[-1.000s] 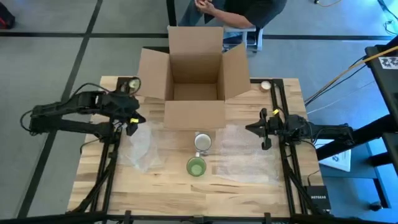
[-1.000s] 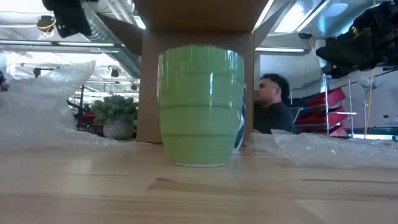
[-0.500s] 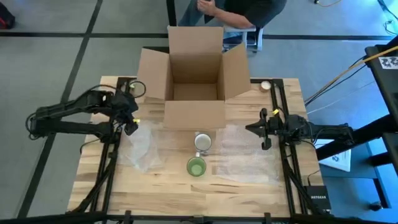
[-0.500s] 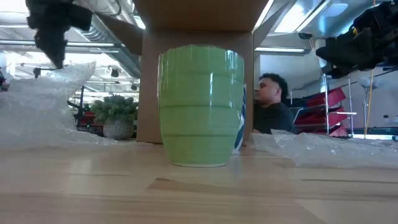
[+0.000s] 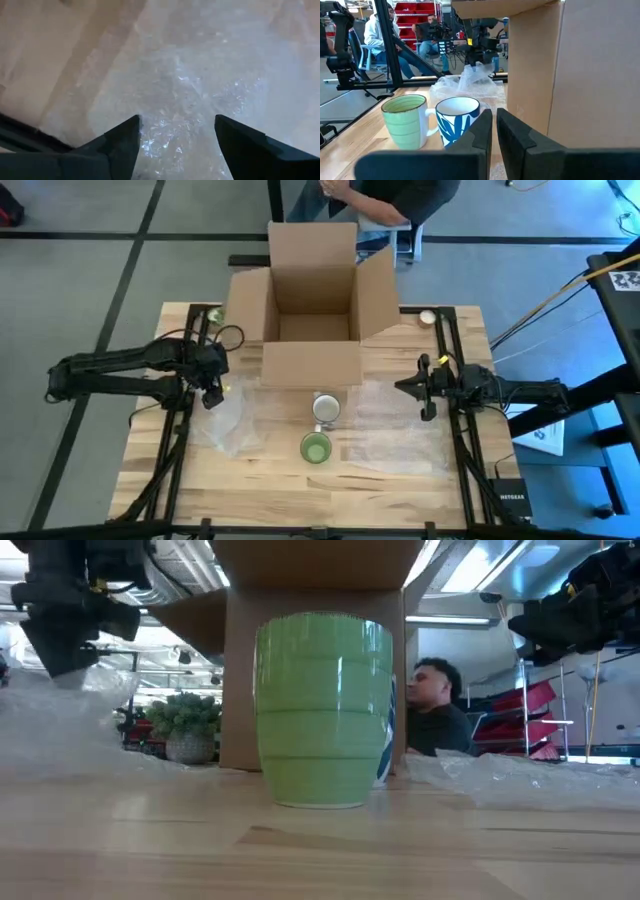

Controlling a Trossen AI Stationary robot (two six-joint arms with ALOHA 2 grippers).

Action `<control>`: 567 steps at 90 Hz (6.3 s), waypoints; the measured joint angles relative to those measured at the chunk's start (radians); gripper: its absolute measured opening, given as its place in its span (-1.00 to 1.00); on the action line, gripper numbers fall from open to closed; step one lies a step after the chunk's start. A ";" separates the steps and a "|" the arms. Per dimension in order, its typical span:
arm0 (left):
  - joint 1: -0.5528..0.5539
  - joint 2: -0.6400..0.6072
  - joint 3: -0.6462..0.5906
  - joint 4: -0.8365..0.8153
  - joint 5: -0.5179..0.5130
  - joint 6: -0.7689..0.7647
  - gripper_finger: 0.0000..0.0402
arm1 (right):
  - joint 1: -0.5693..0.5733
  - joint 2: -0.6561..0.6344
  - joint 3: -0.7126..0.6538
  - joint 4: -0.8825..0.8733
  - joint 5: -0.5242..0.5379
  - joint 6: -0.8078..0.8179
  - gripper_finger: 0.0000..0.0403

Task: Wrap mug
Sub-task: Prepare the left transparent bubble wrap

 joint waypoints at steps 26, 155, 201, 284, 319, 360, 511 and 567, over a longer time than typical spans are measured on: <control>-0.065 0.000 0.000 0.053 0.122 -0.023 -0.80 | 0.000 0.000 0.000 0.000 0.000 0.000 -0.94; -0.200 -0.007 0.246 0.140 0.072 -0.027 -1.00 | 0.000 0.000 0.000 0.362 0.124 0.362 -0.94; -0.188 -0.006 0.246 0.236 0.049 0.004 -1.00 | 0.087 0.520 0.262 0.486 -0.047 0.199 -0.94; -0.299 -0.020 0.246 0.287 0.033 -0.054 -1.00 | 0.388 1.705 1.264 -0.308 0.468 0.093 -0.94; -0.383 -0.019 0.246 0.302 -0.034 -0.109 -1.00 | 0.322 1.704 1.109 -0.279 0.896 0.349 -0.94; -0.432 -0.018 0.246 0.314 -0.090 -0.141 -1.00 | 0.173 1.702 1.035 -0.269 1.038 0.326 -0.94; -1.021 0.641 0.414 0.705 0.009 -0.588 -0.72 | 0.438 1.889 1.282 0.010 0.448 0.030 -0.94; -1.020 0.488 0.494 0.333 -0.053 -0.754 -0.55 | 0.439 1.889 1.282 -0.007 0.447 0.030 -0.94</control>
